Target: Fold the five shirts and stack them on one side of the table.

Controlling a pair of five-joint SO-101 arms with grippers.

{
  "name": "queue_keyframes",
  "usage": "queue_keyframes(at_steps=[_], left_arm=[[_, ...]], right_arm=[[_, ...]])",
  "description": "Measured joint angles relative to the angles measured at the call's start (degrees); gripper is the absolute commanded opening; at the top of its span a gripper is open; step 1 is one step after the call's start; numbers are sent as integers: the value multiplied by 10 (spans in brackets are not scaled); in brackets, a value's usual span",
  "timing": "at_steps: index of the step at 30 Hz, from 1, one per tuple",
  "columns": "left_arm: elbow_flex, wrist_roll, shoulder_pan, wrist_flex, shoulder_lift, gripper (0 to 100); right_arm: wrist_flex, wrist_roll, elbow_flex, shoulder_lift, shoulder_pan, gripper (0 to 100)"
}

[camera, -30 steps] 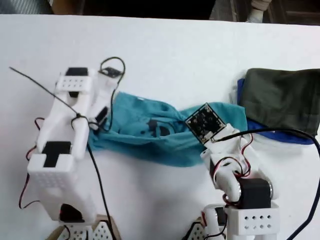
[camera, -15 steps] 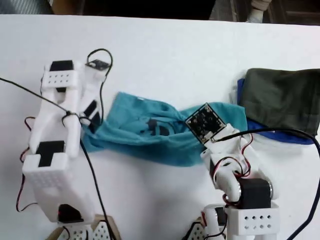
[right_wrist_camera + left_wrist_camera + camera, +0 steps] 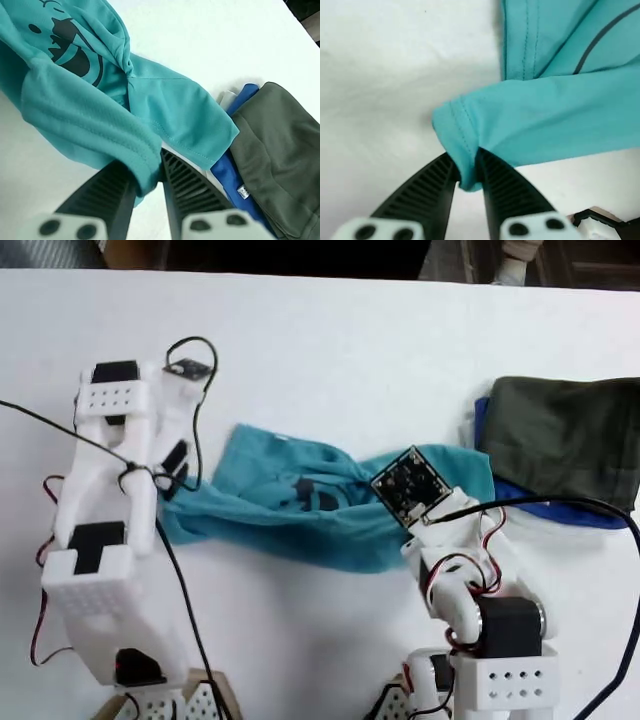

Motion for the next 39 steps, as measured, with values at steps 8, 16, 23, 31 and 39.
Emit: queue_keyframes(at_steps=[8,16,23,31,39], left_arm=[[-135,0,0,58,0,27],[-229,0,-8,64,-64,27],[-229,10,-12,65,-193,27],[-241,192,-11,66,-288,27],[-217,297,-11,66,-290,27]], right_arm=[[-75,0,35,0,0,21],[-281,0,41,1,0,21],[-347,0,-26,1,0,21],[-386,-112,-98,0,0,21],[-401,-133,-71,0,0,21]])
